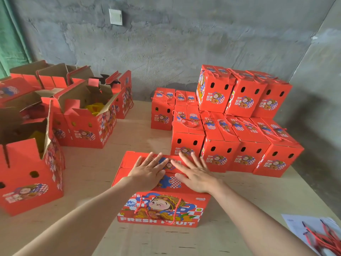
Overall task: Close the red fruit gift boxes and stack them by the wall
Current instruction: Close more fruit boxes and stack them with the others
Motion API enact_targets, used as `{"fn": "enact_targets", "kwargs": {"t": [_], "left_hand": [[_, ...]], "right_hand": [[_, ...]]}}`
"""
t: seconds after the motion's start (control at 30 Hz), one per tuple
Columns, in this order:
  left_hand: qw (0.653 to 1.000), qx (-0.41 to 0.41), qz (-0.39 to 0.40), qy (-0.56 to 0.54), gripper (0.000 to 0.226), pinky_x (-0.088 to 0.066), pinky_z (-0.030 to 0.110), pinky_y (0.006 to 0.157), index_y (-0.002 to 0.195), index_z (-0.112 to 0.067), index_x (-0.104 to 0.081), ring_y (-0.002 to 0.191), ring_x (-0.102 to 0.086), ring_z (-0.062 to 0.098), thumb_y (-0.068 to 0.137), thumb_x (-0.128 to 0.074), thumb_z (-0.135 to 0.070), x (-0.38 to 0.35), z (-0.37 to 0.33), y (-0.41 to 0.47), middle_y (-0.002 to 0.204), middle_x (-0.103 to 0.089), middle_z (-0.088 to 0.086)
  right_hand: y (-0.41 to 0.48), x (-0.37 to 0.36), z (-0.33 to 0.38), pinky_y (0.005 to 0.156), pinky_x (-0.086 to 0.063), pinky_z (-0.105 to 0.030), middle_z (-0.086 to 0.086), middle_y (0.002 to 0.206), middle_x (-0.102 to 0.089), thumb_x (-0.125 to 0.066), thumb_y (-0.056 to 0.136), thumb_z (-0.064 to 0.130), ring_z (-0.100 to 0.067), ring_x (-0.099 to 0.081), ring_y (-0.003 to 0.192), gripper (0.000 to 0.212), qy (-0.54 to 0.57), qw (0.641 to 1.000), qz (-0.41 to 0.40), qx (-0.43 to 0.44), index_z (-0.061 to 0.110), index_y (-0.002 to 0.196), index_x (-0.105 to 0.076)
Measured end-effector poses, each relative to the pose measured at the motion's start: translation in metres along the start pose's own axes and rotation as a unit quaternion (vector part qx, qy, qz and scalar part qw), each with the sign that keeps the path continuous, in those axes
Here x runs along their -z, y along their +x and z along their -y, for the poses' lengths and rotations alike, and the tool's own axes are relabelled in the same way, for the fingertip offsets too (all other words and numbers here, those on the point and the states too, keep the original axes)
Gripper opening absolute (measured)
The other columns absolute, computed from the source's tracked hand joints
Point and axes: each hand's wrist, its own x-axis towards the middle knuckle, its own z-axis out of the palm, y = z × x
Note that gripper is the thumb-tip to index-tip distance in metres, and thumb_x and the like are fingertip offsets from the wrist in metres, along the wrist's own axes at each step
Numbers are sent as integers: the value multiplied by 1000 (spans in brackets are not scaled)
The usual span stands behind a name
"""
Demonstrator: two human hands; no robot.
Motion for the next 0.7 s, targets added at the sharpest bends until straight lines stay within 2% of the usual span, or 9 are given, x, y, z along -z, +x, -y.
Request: {"fn": "enact_targets", "kwargs": {"t": [0.17, 0.3, 0.37, 0.43, 0.5, 0.6, 0.7], "left_hand": [[994, 50, -66, -75, 51, 5, 41, 117, 152, -33, -4, 147, 10, 17, 102, -12, -42, -4, -15, -10, 160, 8, -8], [984, 103, -128, -67, 55, 13, 44, 113, 152, -27, -8, 146, 11, 19, 100, -7, -43, -25, -40, -43, 160, 6, -5], [977, 126, -146, -93, 55, 12, 43, 110, 152, -30, -8, 145, 5, 16, 100, -7, -45, -34, -52, -55, 160, -1, -12], [967, 151, -157, -128, 53, 10, 42, 110, 151, -33, -13, 144, 2, 13, 100, -10, -46, -35, -60, -55, 158, -8, -16], [962, 167, -162, -145, 52, 9, 43, 110, 150, -35, -18, 143, -2, 13, 100, -11, -46, -31, -60, -49, 156, -13, -19], [966, 154, -160, -131, 50, 12, 49, 110, 148, -40, -21, 142, -5, 13, 100, -14, -49, -26, -48, -42, 153, -17, -22], [977, 124, -139, -100, 47, 13, 56, 111, 147, -45, -18, 143, -2, 18, 100, -14, -47, -22, -30, -31, 156, -12, -16]], "right_hand": [[2, 3, 0, 115, 10, -55, 13, 158, 13, -20, 99, 57, -28, 18, 145, 42, 46, 998, -26, -21, 65, 138, -8], [-3, 8, -15, 117, -4, -52, 10, 160, -7, -34, 99, 49, -19, -1, 147, 43, 94, 994, -54, -13, 54, 141, -27], [-6, 8, -24, 113, -13, -41, 6, 153, -25, -37, 98, 49, -16, -19, 142, 43, 90, 992, -87, -18, 48, 141, -33], [-6, 7, -26, 103, -21, -32, 4, 138, -40, -38, 98, 48, -16, -33, 130, 42, 89, 989, -119, -22, 45, 140, -38], [-5, 4, -23, 98, -26, -30, 4, 128, -46, -38, 97, 49, -16, -40, 121, 42, 83, 986, -144, -29, 44, 138, -41], [-6, -1, -20, 101, -30, -32, 1, 121, -50, -37, 97, 49, -18, -43, 116, 41, 90, 977, -181, -62, 43, 138, -43], [-12, -8, -19, 105, -26, -33, -4, 118, -51, -34, 98, 50, -22, -43, 117, 43, 84, 973, -189, -106, 43, 140, -41]]}}
